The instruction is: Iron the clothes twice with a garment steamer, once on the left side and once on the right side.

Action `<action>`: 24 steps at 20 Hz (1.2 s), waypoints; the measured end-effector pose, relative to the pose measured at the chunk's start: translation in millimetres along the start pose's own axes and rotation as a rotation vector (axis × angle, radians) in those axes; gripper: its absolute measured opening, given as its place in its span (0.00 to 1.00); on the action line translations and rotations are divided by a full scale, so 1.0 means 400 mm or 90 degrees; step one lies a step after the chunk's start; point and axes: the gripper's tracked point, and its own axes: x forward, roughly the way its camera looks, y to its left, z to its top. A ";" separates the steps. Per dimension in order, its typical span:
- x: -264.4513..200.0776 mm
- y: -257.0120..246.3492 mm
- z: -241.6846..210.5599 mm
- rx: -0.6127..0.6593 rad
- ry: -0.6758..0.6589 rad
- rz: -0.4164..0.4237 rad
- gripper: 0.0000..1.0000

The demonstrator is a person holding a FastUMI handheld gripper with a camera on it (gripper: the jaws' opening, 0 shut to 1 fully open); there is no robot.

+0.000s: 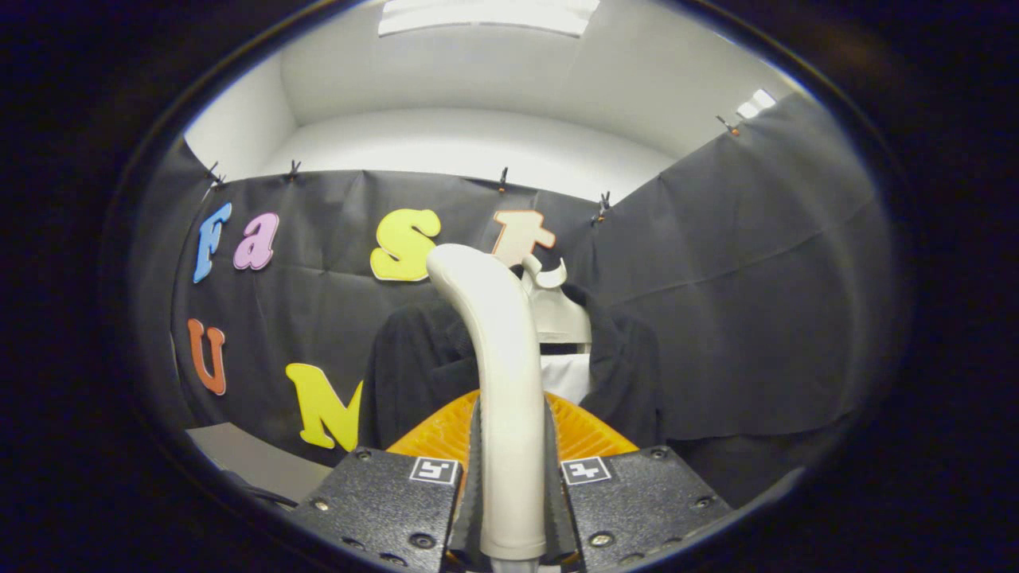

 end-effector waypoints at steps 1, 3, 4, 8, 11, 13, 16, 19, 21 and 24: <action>0.008 0.006 -0.020 -0.006 0.005 -0.001 0.34; 0.015 0.020 -0.060 -0.026 0.014 -0.006 0.34; 0.017 0.026 -0.078 -0.033 0.016 -0.010 0.34; -0.007 0.046 -0.140 -0.023 0.037 -0.025 0.34; -0.033 0.049 -0.197 -0.027 0.059 -0.037 0.34; -0.052 0.060 -0.234 -0.029 0.075 -0.040 0.34; -0.083 0.064 -0.283 -0.041 0.096 -0.049 0.34; -0.113 0.067 -0.324 -0.053 0.116 -0.053 0.34; -0.136 0.060 -0.344 -0.055 0.126 -0.056 0.34; -0.166 0.052 -0.385 -0.047 0.147 -0.058 0.34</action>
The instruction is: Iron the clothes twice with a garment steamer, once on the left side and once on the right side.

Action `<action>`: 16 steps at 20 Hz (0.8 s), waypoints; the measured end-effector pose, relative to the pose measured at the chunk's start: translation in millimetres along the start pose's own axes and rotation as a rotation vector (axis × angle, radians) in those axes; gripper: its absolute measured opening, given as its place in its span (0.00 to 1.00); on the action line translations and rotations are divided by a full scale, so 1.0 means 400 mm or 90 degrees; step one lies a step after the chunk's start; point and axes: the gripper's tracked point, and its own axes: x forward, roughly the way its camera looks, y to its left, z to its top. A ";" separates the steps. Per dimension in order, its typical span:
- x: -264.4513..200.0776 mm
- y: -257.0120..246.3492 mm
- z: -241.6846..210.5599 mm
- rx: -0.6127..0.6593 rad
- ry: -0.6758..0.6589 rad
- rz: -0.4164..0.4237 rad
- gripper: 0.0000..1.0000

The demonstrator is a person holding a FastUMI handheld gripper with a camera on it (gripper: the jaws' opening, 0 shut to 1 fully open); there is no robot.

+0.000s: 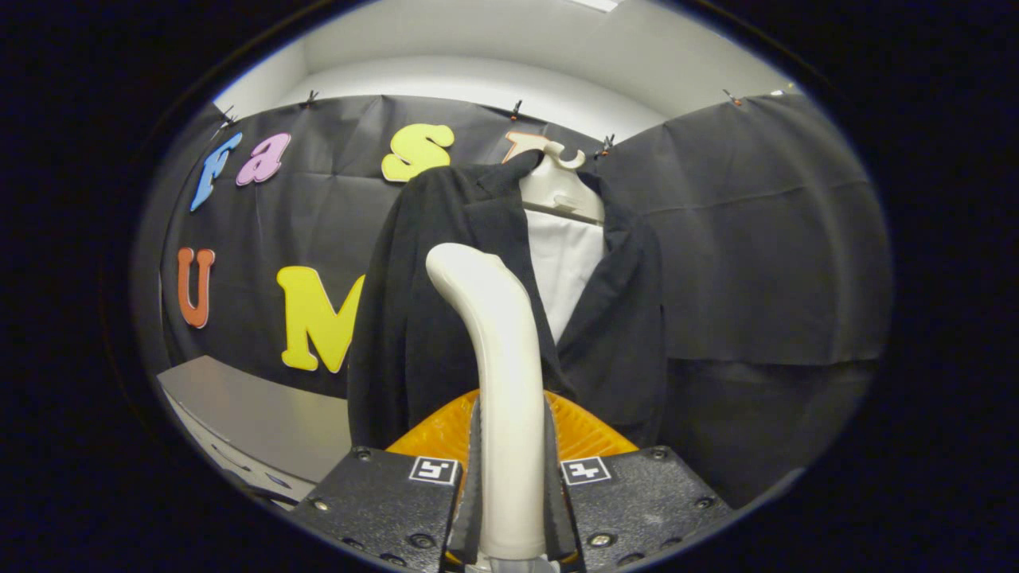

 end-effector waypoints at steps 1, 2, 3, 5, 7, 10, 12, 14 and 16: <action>-0.005 -0.004 -0.018 -0.001 0.009 0.000 0.34; -0.010 -0.006 -0.038 -0.002 0.018 0.000 0.34; -0.016 -0.007 -0.057 -0.002 0.028 0.003 0.34; -0.024 -0.008 -0.099 0.002 0.048 0.010 0.34; -0.026 -0.015 -0.142 0.001 0.073 0.008 0.34; -0.034 -0.028 -0.194 0.004 0.101 0.000 0.34; -0.043 -0.040 -0.230 0.004 0.118 -0.004 0.34; -0.046 -0.047 -0.263 0.003 0.137 -0.006 0.34; -0.047 -0.060 -0.298 0.003 0.156 -0.009 0.34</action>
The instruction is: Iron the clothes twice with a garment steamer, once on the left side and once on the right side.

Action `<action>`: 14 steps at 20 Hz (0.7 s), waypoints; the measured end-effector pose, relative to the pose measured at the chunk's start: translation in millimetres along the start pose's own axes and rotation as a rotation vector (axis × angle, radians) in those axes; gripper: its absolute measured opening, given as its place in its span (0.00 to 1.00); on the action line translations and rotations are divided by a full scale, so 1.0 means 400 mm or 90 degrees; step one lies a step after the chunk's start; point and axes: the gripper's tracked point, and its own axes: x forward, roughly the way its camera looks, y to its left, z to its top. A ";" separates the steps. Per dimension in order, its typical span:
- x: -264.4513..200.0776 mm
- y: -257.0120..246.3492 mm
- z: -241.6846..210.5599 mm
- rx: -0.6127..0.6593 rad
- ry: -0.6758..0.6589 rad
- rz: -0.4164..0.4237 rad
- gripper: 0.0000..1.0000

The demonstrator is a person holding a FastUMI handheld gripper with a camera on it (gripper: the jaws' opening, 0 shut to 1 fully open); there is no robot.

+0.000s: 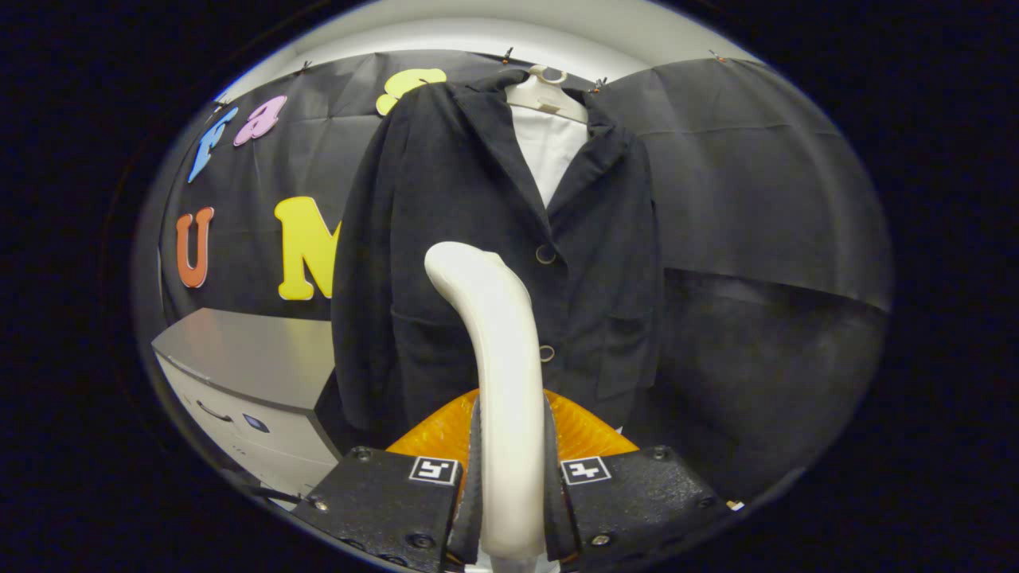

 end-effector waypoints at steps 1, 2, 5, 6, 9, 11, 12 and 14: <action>-0.001 -0.008 -0.026 0.002 0.009 -0.001 0.34; -0.001 -0.012 -0.050 0.005 0.019 -0.001 0.34; 0.003 -0.019 -0.122 0.013 0.056 0.001 0.34; 0.005 -0.021 -0.139 0.013 0.064 0.001 0.34; 0.010 -0.027 -0.189 0.014 0.085 -0.004 0.34; 0.011 -0.028 -0.230 0.016 0.103 -0.003 0.34; 0.012 -0.027 -0.252 0.020 0.115 -0.002 0.34; 0.020 -0.026 -0.298 0.028 0.139 0.000 0.34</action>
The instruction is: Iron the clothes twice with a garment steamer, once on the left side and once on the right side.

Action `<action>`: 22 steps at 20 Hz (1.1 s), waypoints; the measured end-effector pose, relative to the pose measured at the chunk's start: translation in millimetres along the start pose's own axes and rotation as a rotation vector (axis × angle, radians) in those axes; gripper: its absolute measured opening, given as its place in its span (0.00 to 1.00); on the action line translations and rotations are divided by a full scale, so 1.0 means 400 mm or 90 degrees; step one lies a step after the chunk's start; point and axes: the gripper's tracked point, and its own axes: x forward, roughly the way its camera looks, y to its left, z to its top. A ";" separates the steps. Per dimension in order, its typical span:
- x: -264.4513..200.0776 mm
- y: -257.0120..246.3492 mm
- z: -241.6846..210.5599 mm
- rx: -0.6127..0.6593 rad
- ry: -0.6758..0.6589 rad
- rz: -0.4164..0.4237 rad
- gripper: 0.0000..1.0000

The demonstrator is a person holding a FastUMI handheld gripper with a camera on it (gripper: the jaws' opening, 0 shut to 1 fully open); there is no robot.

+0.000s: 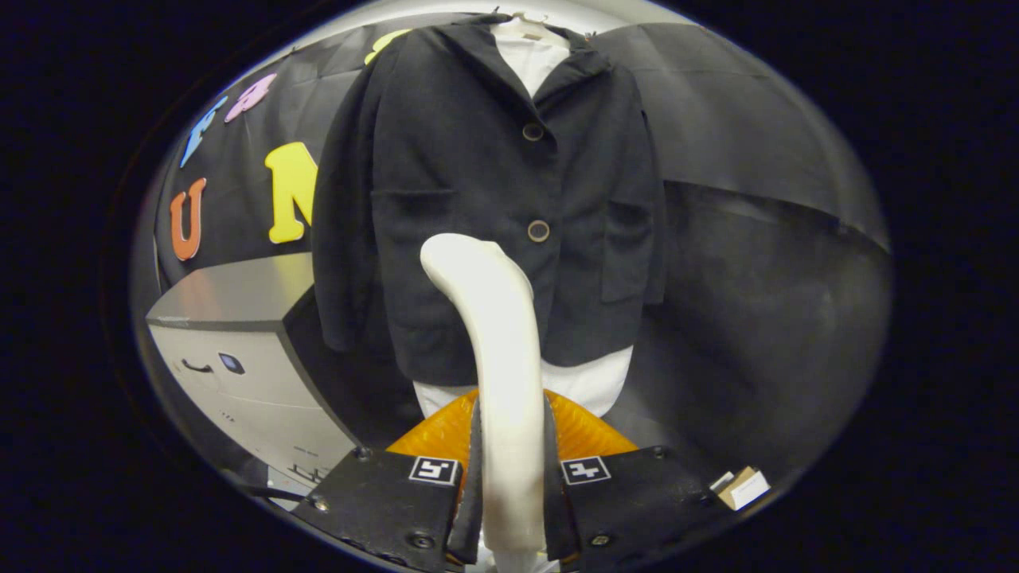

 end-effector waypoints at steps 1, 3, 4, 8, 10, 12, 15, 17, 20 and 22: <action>0.011 -0.005 -0.021 0.002 0.011 0.001 0.34; 0.027 -0.009 -0.063 0.006 0.031 -0.002 0.34; 0.032 -0.011 -0.085 0.012 0.043 -0.002 0.34; 0.035 -0.028 -0.172 0.033 0.085 0.009 0.34; 0.023 -0.040 -0.196 0.048 0.099 0.013 0.34; 0.003 -0.057 -0.180 0.068 0.085 0.021 0.34; -0.050 -0.116 -0.097 0.096 0.028 0.026 0.34; -0.088 -0.167 -0.020 0.118 -0.016 0.021 0.34; -0.134 -0.246 0.116 0.136 -0.085 0.008 0.34; -0.167 -0.285 0.212 0.137 -0.134 0.006 0.34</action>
